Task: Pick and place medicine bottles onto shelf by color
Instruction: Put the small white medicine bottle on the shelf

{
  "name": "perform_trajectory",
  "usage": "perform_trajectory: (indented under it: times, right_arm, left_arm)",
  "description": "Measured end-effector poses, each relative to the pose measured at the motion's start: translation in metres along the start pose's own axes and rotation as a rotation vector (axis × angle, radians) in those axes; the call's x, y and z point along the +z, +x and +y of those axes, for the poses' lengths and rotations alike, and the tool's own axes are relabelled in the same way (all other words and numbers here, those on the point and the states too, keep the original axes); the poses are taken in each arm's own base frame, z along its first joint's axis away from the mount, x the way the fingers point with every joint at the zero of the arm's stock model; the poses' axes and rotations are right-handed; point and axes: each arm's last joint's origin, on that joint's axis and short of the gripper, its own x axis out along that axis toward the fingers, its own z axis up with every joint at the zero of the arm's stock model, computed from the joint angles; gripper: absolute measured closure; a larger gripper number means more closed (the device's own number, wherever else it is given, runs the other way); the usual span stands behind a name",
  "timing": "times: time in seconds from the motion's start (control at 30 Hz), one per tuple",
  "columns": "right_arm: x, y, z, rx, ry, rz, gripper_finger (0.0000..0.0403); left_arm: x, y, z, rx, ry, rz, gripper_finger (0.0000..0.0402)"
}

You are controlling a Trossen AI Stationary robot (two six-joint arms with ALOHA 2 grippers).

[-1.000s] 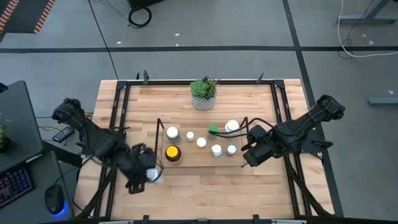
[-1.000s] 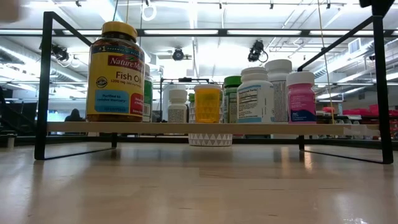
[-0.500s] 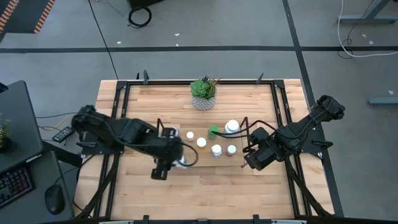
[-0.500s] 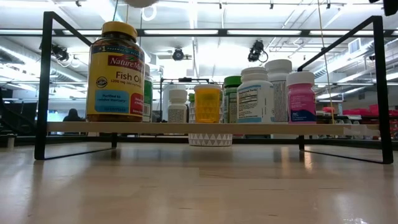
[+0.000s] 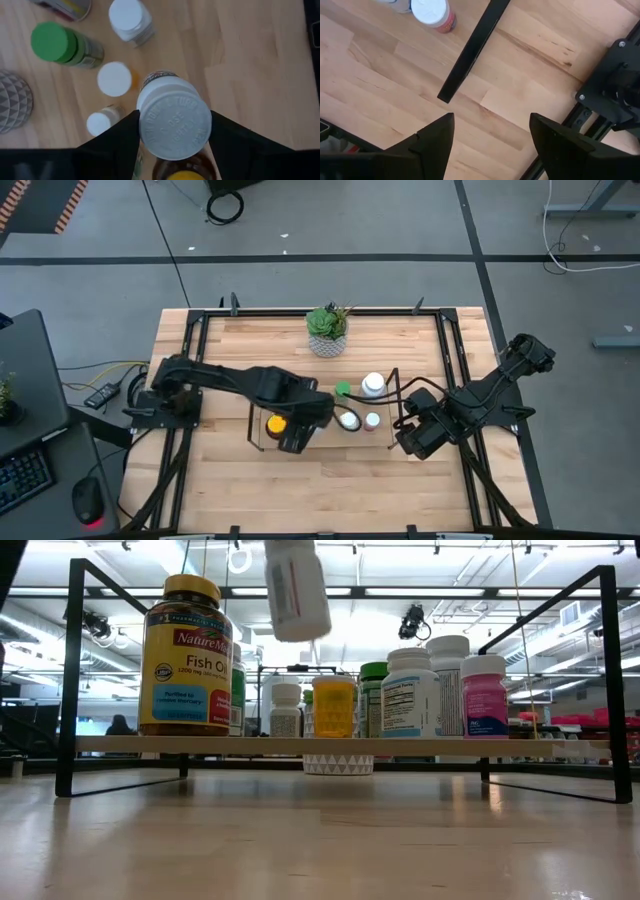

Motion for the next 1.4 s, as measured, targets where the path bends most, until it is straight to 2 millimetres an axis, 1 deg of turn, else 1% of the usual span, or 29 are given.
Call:
perform_trajectory:
  times: [0.1,0.2,0.3,0.43,0.57,0.73,0.9,1.03,1.13,1.3,1.4]
  right_arm:
    - [0.0,0.0,0.0,-0.001,-0.001,0.012,0.0138]
    - [0.0,0.0,0.0,-0.001,-0.001,0.015,0.0138]
    - [0.0,0.0,0.0,-0.001,-0.001,0.015,0.0138]
    - [0.0,0.0,0.0,-0.001,0.0,0.015,0.0138]
    - [0.0,0.0,0.0,0.001,0.004,0.015,0.0138]
    - [-0.001,0.0,0.0,0.0,0.003,0.015,0.0138]
    - [0.0,0.0,0.0,-0.001,0.004,0.009,0.0138]
    - [0.0,0.0,0.0,0.001,0.007,-0.002,0.0138]
    - [0.0,0.0,0.0,0.001,0.007,-0.004,0.0138]
    - [0.0,0.0,0.0,0.001,0.007,-0.004,0.0138]
    - [0.0,0.0,0.0,0.002,0.007,-0.004,0.0138]
  left_arm:
    - [0.002,0.009,0.007,-0.021,-0.018,0.019,0.0191]
    - [0.004,0.019,0.01,-0.032,-0.021,0.041,0.0186]
    - [0.006,0.031,0.009,-0.035,-0.015,0.077,0.0184]
    - [0.008,0.047,0.006,-0.036,-0.027,0.119,0.019]
    - [0.011,0.059,0.006,-0.006,-0.03,0.134,0.0189]
    - [0.012,0.066,0.005,-0.001,-0.054,0.144,0.0182]
    - [0.016,0.067,0.003,-0.002,-0.077,0.104,0.019]
    - [0.016,0.067,0.0,-0.013,-0.101,0.102,0.0183]
    - [0.016,0.073,0.0,-0.011,-0.12,0.127,0.0181]
    - [0.015,0.085,-0.001,-0.009,-0.123,0.161,0.019]
    - [0.016,0.088,-0.001,-0.009,-0.123,0.159,0.0187]
